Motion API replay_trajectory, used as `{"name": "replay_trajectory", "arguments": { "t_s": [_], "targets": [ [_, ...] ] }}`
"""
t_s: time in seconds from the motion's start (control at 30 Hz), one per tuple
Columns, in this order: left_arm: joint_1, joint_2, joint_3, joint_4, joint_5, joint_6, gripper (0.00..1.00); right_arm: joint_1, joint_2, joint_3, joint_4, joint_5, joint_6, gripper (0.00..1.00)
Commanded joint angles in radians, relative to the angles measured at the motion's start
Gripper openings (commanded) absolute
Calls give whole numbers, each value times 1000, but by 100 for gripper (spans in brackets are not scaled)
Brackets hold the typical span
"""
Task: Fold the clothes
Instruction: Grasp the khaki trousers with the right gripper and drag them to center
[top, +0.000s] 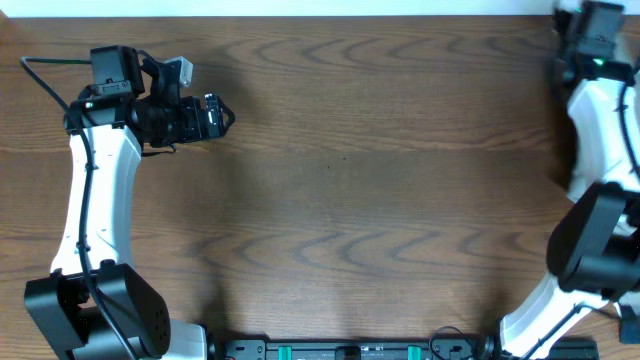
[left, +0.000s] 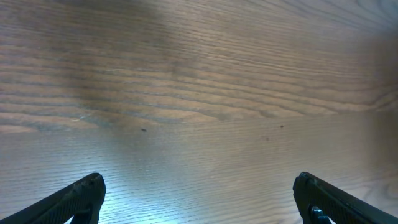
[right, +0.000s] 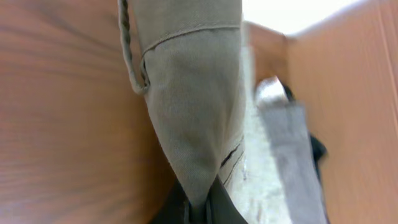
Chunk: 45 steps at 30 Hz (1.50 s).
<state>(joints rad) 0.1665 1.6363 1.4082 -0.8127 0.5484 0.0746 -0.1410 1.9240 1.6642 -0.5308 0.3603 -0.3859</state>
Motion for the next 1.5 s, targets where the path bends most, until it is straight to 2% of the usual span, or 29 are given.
{"name": "replay_trajectory", "arguments": {
  "t_s": [0.0, 0.17, 0.4, 0.53, 0.67, 0.77, 0.83, 0.87, 1.0, 1.13, 1.3, 1.4, 1.47],
  "targets": [
    [0, 7, -10, -2, -23, -9, 98, 116, -34, 17, -37, -179, 106, 1],
    [0, 7, -10, -2, -23, -9, 98, 311, 1, 15, -71, -340, 309, 1],
    [0, 7, -10, -2, -23, -9, 98, 598, 171, 15, 46, -359, 491, 1],
    [0, 7, -10, -1, -80, -43, 98, 769, 285, 15, 180, -361, 487, 4],
    [0, 7, -10, -2, -94, -50, 98, 882, 326, 15, 247, -349, 427, 5],
    [0, 7, -10, -1, -98, -50, 98, 933, 322, 18, 259, -248, 414, 16],
    [0, 7, -10, 3, -98, -50, 98, 945, 310, 18, 259, -189, 414, 31],
    [0, 7, -10, 7, -98, -50, 98, 946, 301, 18, 257, -175, 414, 42],
    [0, 7, -10, 18, -120, -51, 98, 925, 239, 18, 226, -169, 414, 65],
    [0, 7, -10, 19, -205, -63, 98, 877, 152, 18, 163, -169, 415, 71],
    [-1, 8, -11, 69, -210, -77, 99, 785, 30, 18, 13, -169, 415, 78],
    [-10, 10, -11, 119, -210, -77, 91, 711, -34, 18, -106, -170, 447, 81],
    [-21, 11, -11, 148, -210, -77, 79, 647, -74, 18, -201, -182, 483, 81]
  ]
}}
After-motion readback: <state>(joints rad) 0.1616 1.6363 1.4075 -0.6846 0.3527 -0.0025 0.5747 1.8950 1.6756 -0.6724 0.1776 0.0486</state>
